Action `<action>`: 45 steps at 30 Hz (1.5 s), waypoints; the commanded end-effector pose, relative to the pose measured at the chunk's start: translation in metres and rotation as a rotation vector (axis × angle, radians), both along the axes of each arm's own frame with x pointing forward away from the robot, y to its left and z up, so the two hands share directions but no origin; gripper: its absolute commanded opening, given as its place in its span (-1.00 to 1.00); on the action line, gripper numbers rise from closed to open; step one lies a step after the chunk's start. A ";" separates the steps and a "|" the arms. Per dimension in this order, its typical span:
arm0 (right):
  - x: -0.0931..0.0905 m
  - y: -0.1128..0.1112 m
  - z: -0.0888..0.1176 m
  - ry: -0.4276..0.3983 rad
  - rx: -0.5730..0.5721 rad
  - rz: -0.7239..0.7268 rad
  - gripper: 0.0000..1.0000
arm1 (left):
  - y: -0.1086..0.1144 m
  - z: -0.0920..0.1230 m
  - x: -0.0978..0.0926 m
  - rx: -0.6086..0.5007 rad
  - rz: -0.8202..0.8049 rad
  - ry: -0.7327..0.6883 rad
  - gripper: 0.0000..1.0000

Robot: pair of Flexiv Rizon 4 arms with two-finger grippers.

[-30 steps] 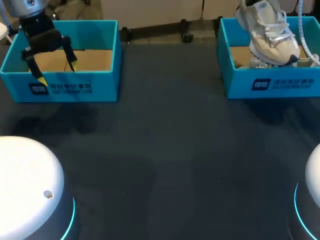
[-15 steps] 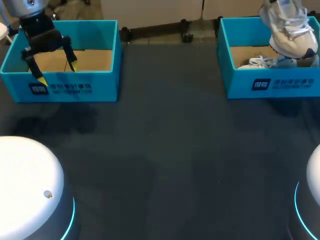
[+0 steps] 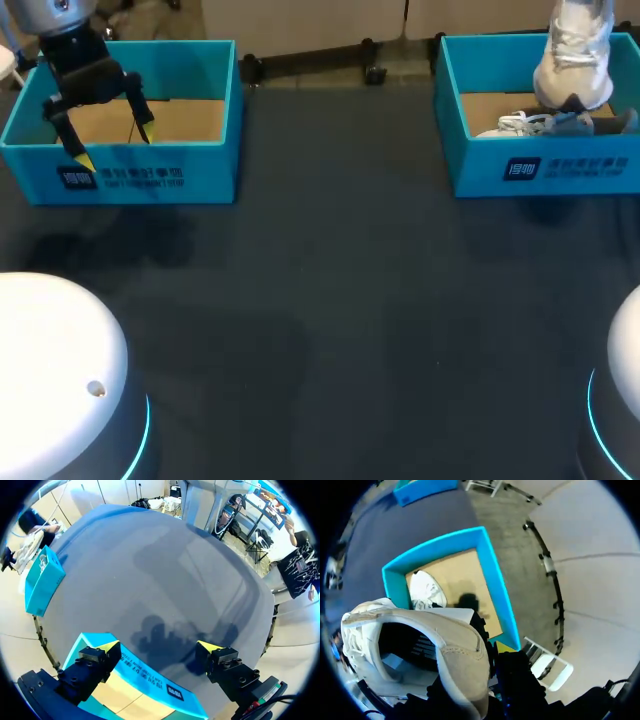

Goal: Take the shoe out of the shoebox, open the shoe tongue, remove and reinsert the insole, then place the shoe into the shoebox

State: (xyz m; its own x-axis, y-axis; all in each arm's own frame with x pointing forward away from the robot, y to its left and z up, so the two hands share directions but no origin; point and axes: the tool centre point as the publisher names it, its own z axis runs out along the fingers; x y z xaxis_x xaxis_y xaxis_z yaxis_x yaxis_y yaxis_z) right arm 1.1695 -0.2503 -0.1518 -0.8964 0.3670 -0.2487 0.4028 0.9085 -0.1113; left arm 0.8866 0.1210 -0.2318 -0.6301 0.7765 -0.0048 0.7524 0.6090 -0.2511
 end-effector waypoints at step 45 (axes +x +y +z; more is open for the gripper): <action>-0.015 -0.064 -0.014 -0.143 0.250 -1.252 -1.00 | 0.000 0.000 0.000 0.003 -0.001 0.000 1.00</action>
State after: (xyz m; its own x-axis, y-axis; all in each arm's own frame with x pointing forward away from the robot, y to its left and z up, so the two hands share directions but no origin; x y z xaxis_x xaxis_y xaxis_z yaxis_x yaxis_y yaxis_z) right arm 1.1611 -0.3158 -0.1663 0.1216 0.9858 -0.1155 0.9882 -0.1094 0.1071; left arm 0.8866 0.1210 -0.2319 -0.6301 0.7765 -0.0049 0.7524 0.6090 -0.2511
